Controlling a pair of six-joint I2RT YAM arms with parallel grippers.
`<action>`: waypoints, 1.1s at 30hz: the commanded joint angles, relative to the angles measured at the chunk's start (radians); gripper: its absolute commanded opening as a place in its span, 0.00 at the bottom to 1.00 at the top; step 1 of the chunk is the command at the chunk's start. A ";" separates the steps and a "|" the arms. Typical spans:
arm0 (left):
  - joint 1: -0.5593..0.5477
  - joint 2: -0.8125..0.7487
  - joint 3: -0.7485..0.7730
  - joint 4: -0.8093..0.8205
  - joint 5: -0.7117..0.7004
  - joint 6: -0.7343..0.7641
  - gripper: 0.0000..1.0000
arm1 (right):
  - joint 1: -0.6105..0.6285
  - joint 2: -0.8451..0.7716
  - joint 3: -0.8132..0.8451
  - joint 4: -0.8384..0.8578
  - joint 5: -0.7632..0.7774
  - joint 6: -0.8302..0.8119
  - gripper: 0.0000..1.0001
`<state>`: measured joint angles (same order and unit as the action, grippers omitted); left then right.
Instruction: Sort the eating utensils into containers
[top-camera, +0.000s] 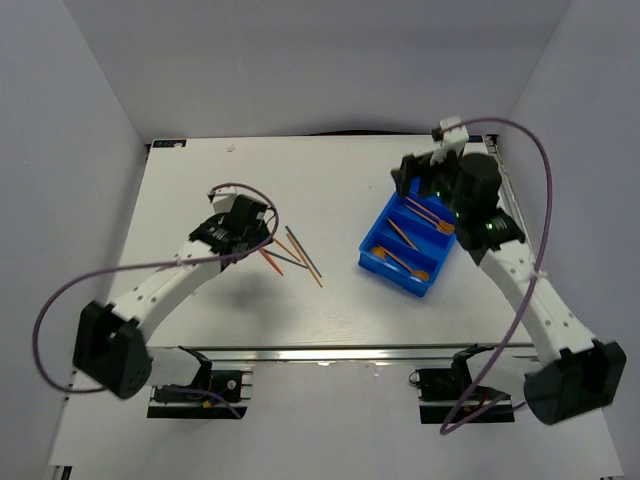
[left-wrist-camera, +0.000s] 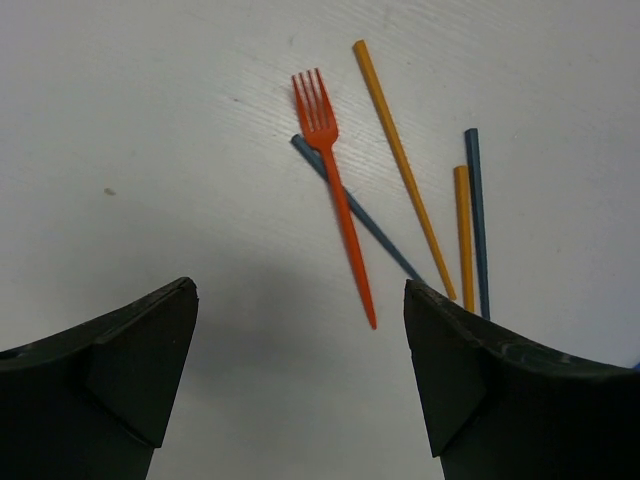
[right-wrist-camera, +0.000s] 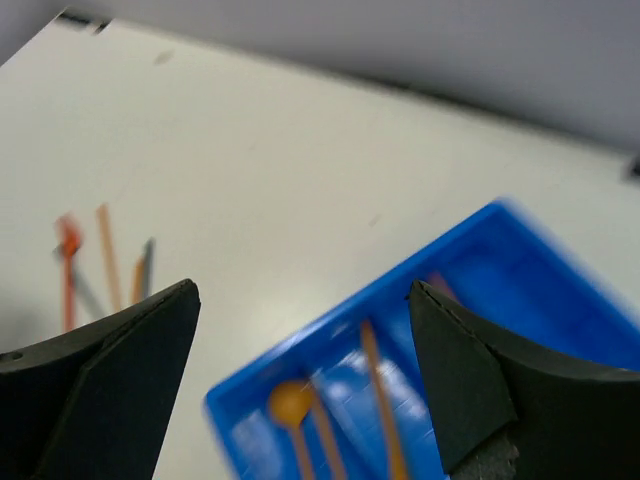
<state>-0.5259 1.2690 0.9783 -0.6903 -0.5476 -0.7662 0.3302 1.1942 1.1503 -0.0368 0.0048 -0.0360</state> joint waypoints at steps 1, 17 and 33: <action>0.007 0.140 0.117 0.031 0.009 -0.088 0.92 | -0.014 -0.062 -0.211 -0.012 -0.296 0.252 0.89; 0.033 0.532 0.252 0.060 0.009 -0.186 0.48 | 0.087 -0.389 -0.385 -0.262 -0.135 0.312 0.84; 0.035 0.573 0.175 0.098 -0.002 -0.211 0.36 | 0.087 -0.406 -0.406 -0.268 -0.152 0.315 0.84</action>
<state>-0.4931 1.8450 1.1683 -0.6193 -0.5396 -0.9627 0.4187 0.7937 0.7395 -0.3195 -0.1345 0.2779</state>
